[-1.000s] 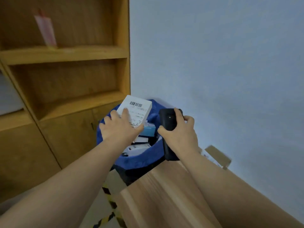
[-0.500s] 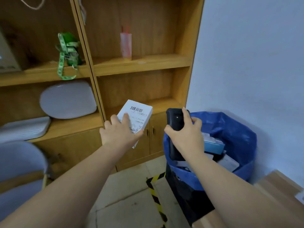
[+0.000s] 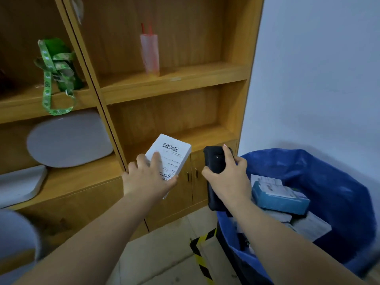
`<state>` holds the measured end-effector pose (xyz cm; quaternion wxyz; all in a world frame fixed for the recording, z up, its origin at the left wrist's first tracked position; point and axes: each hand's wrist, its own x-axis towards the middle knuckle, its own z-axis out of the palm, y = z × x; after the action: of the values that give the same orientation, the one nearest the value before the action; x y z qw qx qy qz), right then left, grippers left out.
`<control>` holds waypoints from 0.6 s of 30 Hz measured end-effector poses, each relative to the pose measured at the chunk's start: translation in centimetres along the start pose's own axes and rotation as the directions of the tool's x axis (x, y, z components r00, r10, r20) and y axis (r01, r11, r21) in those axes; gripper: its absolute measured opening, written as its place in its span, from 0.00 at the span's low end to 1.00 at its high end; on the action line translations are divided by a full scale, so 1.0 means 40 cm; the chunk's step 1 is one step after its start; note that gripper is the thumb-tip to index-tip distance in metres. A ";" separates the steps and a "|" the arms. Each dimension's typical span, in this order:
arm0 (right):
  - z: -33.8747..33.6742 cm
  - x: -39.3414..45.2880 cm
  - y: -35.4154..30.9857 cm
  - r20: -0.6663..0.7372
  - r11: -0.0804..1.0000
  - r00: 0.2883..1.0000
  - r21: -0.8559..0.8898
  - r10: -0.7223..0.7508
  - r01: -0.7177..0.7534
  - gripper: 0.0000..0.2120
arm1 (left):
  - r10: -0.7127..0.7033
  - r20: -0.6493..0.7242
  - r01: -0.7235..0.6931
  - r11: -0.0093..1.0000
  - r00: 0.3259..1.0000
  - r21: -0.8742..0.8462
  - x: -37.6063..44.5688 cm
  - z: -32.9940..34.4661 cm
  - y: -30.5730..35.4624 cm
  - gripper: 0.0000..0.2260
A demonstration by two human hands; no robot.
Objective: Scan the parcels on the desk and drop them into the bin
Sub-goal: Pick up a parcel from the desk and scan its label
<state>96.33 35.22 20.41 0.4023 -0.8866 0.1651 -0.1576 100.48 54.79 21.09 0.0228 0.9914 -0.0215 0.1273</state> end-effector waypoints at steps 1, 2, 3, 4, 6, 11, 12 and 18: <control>0.005 0.040 0.009 -0.008 1.000 1.000 0.009 0.017 -0.017 0.40 | 0.016 0.004 -0.016 1.000 1.000 0.001 0.038 0.012 0.017 0.39; 0.007 0.079 0.018 -0.011 0.999 0.999 0.019 0.042 -0.042 0.41 | 0.034 0.007 -0.034 0.999 0.999 0.004 0.076 0.022 0.038 0.39; 0.006 0.113 0.027 -0.020 0.997 0.997 0.024 0.069 -0.069 0.41 | 0.051 0.011 -0.051 0.999 0.999 0.005 0.111 0.034 0.061 0.39; 0.000 0.162 0.042 -0.038 0.995 0.995 0.020 0.096 -0.095 0.40 | 0.076 0.013 -0.076 0.997 0.997 -0.001 0.164 0.049 0.100 0.39; -0.021 0.207 0.060 -0.054 0.992 0.990 0.006 0.128 -0.128 0.38 | 0.103 0.018 -0.102 0.995 0.995 -0.016 0.211 0.062 0.153 0.39; -0.102 0.314 0.170 -0.175 0.958 0.944 -0.011 0.281 -0.287 0.36 | 0.293 0.086 -0.288 0.956 0.952 -0.057 0.318 0.126 0.359 0.41; -0.124 0.328 0.197 -0.213 0.945 0.924 -0.010 0.317 -0.326 0.36 | 0.339 0.098 -0.333 0.940 0.936 -0.072 0.336 0.139 0.405 0.41; -0.257 0.354 0.357 -0.451 0.830 0.731 0.042 0.512 -0.556 0.38 | 0.637 0.125 -0.611 0.768 0.761 -0.191 0.411 0.231 0.691 0.42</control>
<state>102.39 13.58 18.01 0.3390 -0.7596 0.5075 -0.2248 117.36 26.13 17.41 0.0459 0.9306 -0.3615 0.0346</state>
